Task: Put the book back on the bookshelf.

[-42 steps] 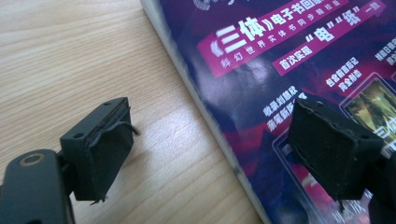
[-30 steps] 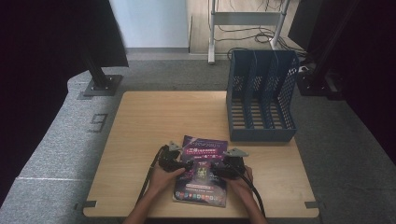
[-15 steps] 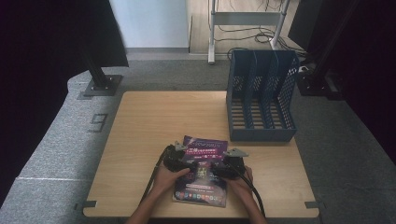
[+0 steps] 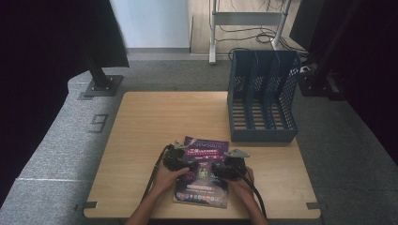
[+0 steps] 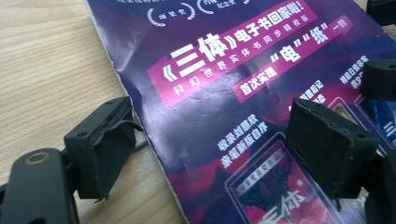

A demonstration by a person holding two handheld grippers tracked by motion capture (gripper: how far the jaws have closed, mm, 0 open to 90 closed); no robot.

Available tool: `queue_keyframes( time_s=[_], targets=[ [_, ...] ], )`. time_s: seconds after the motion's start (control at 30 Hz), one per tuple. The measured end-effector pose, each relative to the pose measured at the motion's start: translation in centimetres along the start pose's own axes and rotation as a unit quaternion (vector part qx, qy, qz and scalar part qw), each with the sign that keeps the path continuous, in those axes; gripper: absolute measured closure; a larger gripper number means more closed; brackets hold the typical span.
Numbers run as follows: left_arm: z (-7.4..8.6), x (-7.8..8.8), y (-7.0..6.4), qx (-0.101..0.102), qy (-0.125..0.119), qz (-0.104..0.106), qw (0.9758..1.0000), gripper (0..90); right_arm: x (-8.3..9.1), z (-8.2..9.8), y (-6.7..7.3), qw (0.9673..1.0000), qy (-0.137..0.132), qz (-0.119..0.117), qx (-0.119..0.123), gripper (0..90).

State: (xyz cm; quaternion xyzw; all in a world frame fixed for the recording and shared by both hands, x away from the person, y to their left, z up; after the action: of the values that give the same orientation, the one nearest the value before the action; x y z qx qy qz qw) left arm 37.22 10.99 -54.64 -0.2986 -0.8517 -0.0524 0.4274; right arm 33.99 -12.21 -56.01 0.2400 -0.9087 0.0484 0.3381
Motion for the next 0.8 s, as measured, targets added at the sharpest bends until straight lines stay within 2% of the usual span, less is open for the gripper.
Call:
queue_keyframes(
  time_s=[0.07,0.17,0.27,0.33,0.43,0.6,0.7,0.8],
  targets=[
    [-0.2,-0.1,0.2,0.002,0.0,-0.003,1.0,14.3,0.0,0.0,0.0,1.0,0.0,0.0,0.0,19.3],
    [-0.6,-0.3,0.2,0.005,0.002,0.007,1.0,14.1,0.0,0.0,0.0,1.0,0.0,0.0,0.0,19.4],
    [-0.7,-0.5,-0.2,0.001,0.007,-0.002,1.0,12.7,0.0,0.0,0.0,1.0,0.0,0.0,0.0,19.3],
    [-0.7,-0.4,-0.2,0.007,0.007,-0.006,0.9999,14.1,0.0,0.0,0.0,1.0,0.0,0.0,0.0,19.4],
    [-0.7,-0.1,-0.1,0.015,0.002,0.007,0.9999,14.8,0.0,0.0,0.0,1.0,0.0,0.0,0.0,19.4],
    [-0.7,0.5,-0.3,0.009,-0.007,0.016,0.9998,16.1,0.0,0.0,0.0,1.0,0.0,0.0,0.002,19.3],
    [-0.8,1.3,-0.5,0.009,-0.024,0.039,0.9989,17.0,0.0,0.0,0.0,1.0,0.0,0.0,0.002,19.3],
    [-0.9,1.6,-0.6,-0.002,-0.032,0.049,0.9983,19.1,0.0,0.0,0.0,1.0,0.0,0.0,0.002,19.3]
  ],
)
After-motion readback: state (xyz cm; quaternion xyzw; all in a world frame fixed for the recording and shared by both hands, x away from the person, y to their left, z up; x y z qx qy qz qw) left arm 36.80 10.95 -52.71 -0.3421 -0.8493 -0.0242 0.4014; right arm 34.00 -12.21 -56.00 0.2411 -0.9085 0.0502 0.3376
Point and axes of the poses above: each handheld gripper's, and its own axes: x roughly backward along the jaws, z roughly out of its underside, y roughly to its left, the point moved 1 cm from there along -x, roughly forward along the jaws, and after that the axes turned 3 degrees about x, right-handed, at the moved point
